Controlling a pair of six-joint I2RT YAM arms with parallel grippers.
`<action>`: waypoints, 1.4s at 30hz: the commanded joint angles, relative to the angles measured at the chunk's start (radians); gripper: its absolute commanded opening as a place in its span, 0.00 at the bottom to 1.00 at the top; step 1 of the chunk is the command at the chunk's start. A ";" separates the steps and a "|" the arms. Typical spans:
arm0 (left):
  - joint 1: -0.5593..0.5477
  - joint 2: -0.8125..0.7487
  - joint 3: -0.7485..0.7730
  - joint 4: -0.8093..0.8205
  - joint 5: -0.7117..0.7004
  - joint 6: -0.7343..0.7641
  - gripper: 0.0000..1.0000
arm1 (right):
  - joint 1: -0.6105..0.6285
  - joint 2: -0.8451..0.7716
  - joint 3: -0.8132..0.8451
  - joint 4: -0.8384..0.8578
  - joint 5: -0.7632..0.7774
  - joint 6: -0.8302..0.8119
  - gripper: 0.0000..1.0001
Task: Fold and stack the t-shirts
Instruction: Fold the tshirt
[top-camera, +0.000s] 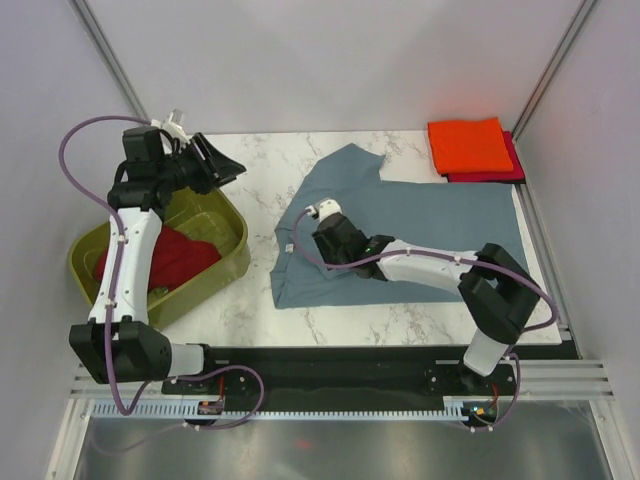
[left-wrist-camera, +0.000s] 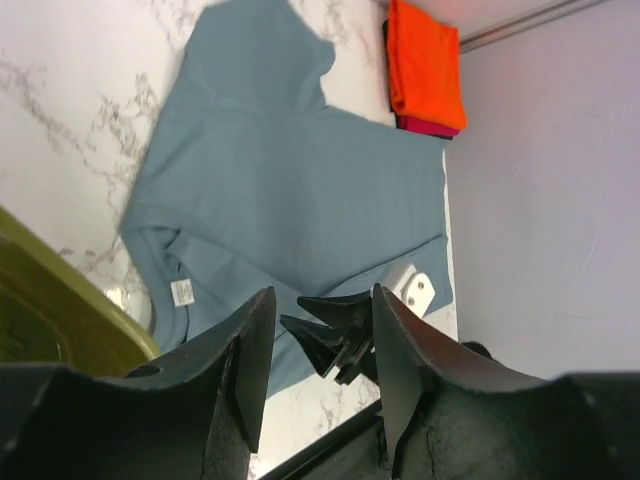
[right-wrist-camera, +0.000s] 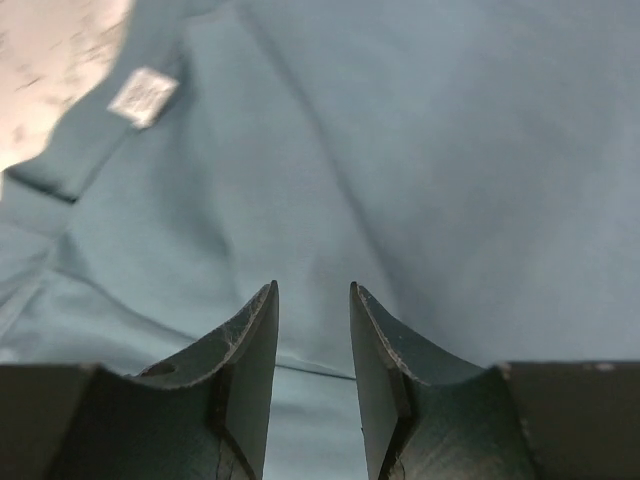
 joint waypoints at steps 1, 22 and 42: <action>0.017 -0.037 -0.073 0.068 0.050 -0.040 0.51 | 0.074 0.062 0.087 0.065 0.088 -0.122 0.42; 0.017 -0.099 -0.244 0.117 -0.050 0.009 0.52 | 0.149 0.329 0.232 0.037 0.257 -0.159 0.32; 0.015 -0.086 -0.334 0.154 -0.044 0.020 0.52 | 0.050 0.268 0.328 -0.033 0.372 -0.179 0.00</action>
